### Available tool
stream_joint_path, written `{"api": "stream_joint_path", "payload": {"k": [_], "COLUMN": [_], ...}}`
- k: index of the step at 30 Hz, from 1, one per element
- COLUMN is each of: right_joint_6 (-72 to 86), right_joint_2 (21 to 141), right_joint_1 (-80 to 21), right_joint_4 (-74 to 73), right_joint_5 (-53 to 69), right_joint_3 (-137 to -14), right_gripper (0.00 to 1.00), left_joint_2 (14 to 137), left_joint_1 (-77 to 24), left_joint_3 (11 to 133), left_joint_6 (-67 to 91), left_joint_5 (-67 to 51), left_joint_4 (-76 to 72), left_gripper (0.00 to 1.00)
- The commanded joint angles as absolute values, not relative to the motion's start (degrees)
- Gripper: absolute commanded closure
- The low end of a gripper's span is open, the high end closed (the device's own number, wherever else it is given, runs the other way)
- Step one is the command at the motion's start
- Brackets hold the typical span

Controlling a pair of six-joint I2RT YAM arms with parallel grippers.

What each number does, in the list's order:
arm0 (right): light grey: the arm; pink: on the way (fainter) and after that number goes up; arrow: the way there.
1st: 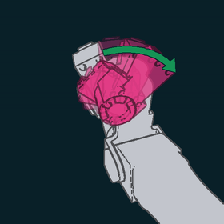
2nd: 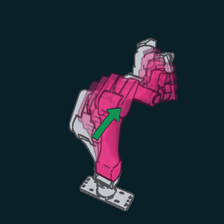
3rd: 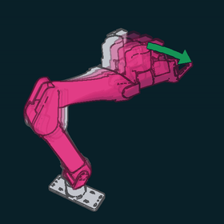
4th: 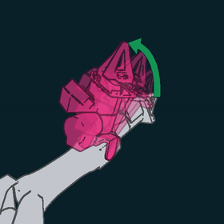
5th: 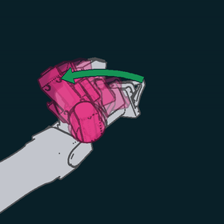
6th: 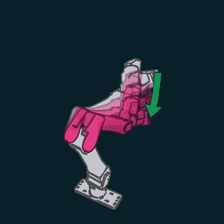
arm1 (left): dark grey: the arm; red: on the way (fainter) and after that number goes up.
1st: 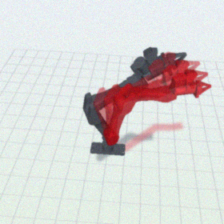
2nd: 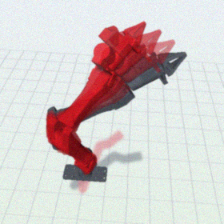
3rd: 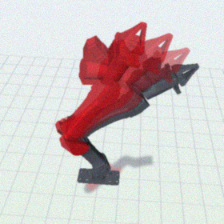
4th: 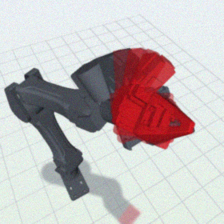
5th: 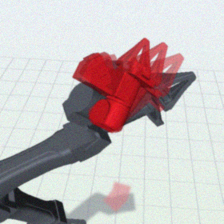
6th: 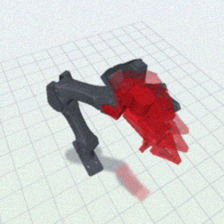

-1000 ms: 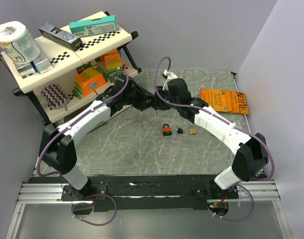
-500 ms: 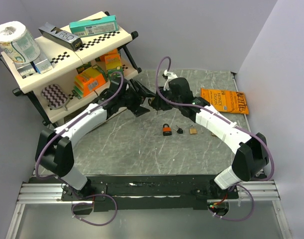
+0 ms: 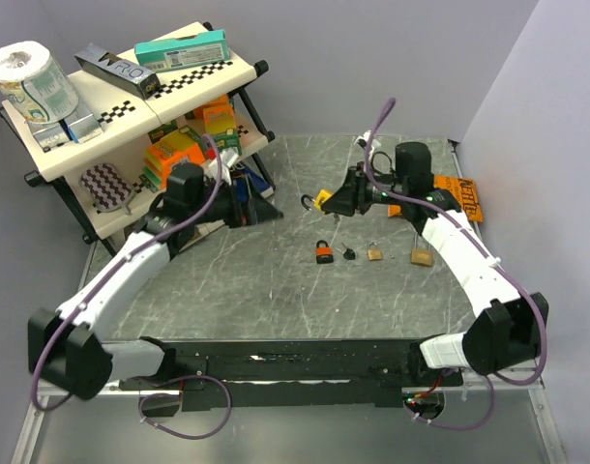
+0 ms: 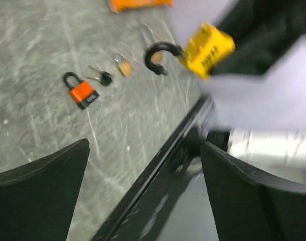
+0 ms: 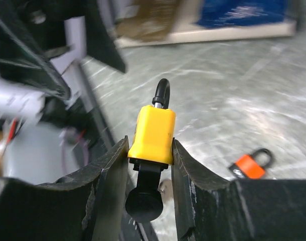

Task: Lock with the key
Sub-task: Lock the lock.

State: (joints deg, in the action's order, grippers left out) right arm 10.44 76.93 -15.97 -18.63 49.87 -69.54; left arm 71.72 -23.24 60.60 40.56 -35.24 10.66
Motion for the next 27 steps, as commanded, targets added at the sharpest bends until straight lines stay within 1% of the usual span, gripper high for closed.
{"api": "stream_joint_path", "payload": {"k": [1,2,3,4,8,9,11,12,14,18,20,22,23,26,27], "right_joint_6": [4.1,5.0,6.1,7.6,8.4,7.8,6.0,5.5,5.4,4.0,4.0,4.1,4.1,3.9,3.4], "right_joint_2": [71.0,70.7,70.2,69.4,68.4,68.2,68.2,68.1,67.6,67.3,67.6,67.8,67.7,68.0,68.1], "right_joint_1": [-15.9,-15.9,-15.9,-16.0,-17.7,-18.0,-19.6,-20.1,-21.7,-23.7,-24.2,-24.5,-24.6,-25.3,-25.4], "right_joint_4": [-19.2,-18.3,-16.5,-15.4,-13.9,-14.8,-16.8,-17.0,-16.8,-17.8,-18.1,-17.8,-17.8,-18.2,-18.4], "right_joint_5": [70.0,72.6,73.5,74.3,76.8,77.2,77.3,77.5,77.5,76.6,76.7,76.8,76.9,77.1,77.1], "right_joint_3": [-68.9,-67.7,-67.1,-65.8,-64.1,-64.1,-64.2,-64.1,-63.5,-63.5,-63.6,-63.6,-63.6,-63.7,-63.8], "right_gripper": [1.0,1.0,1.0,1.0,1.0,1.0,1.0,1.0,1.0,1.0,1.0,1.0,1.0,1.0,1.0], "left_joint_2": [65.3,65.3,66.2,66.7,68.1,67.6,66.8,66.0,65.7,66.2,66.2,66.2,66.0,65.8,65.8], "left_joint_1": [-23.2,-23.2,-23.3,-23.6,-24.2,-24.5,-26.3,-27.8,-28.8,-31.0,-31.7,-32.5,-32.7,-33.0,-33.1], "left_joint_3": [58.0,59.1,60.1,61.2,63.3,63.1,62.3,62.1,61.7,62.1,62.2,62.3,62.1,62.0,62.0], "left_joint_6": [16.3,13.3,10.3,5.7,-1.3,-2.3,-4.6,-4.7,-4.4,-4.5,-5.0,-6.1,-6.1,-5.9,-6.0], "left_joint_5": [-50.6,-53.0,-57.3,-58.7,-66.4,-66.9,-65.9,-65.1,-63.6,-63.4,-63.1,-63.2,-63.1,-62.9,-62.9], "left_joint_4": [9.0,10.5,15.3,17.4,22.1,22.1,21.5,21.0,19.8,19.9,20.5,21.0,20.8,20.5,20.7], "left_gripper": [0.04,0.04,0.04,0.04,0.01,0.06,0.11,0.15,0.19,0.3,0.33,0.39,0.45,0.57,0.62]}}
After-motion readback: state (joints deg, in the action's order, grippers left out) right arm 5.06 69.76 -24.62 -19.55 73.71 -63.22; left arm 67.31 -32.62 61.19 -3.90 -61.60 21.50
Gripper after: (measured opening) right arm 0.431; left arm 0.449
